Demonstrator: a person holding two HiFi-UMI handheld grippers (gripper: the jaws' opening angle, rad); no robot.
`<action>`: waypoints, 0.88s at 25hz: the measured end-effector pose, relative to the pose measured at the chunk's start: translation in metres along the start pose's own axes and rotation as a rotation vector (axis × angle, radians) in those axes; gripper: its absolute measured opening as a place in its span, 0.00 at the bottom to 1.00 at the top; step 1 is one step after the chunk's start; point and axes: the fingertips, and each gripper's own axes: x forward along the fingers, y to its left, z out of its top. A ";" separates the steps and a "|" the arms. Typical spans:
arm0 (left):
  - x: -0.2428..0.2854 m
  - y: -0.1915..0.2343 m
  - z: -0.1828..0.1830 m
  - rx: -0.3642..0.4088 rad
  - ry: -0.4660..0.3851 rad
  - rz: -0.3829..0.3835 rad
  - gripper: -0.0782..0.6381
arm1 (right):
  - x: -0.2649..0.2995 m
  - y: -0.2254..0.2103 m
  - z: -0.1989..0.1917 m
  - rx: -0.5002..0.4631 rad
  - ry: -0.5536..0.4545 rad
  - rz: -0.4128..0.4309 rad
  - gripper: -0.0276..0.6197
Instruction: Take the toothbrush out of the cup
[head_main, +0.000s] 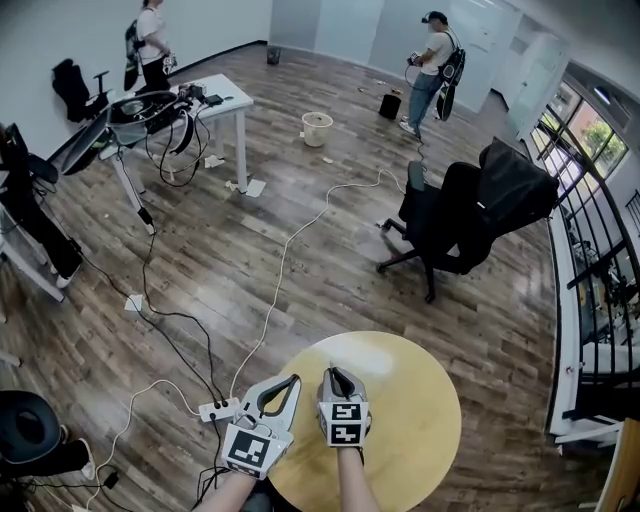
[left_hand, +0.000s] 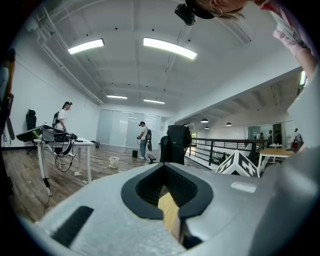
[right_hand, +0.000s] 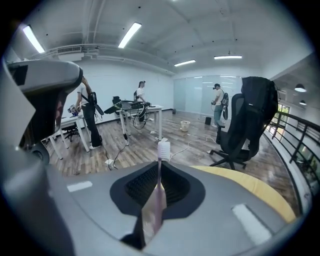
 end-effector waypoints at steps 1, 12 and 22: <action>0.001 0.000 -0.001 0.000 -0.003 0.001 0.10 | -0.001 -0.002 0.001 0.008 -0.012 -0.009 0.08; 0.004 -0.001 0.017 -0.015 -0.013 0.037 0.10 | -0.078 -0.016 0.061 0.108 -0.333 0.029 0.07; -0.023 -0.059 0.080 0.084 -0.198 -0.003 0.10 | -0.197 -0.024 0.094 0.093 -0.514 0.005 0.07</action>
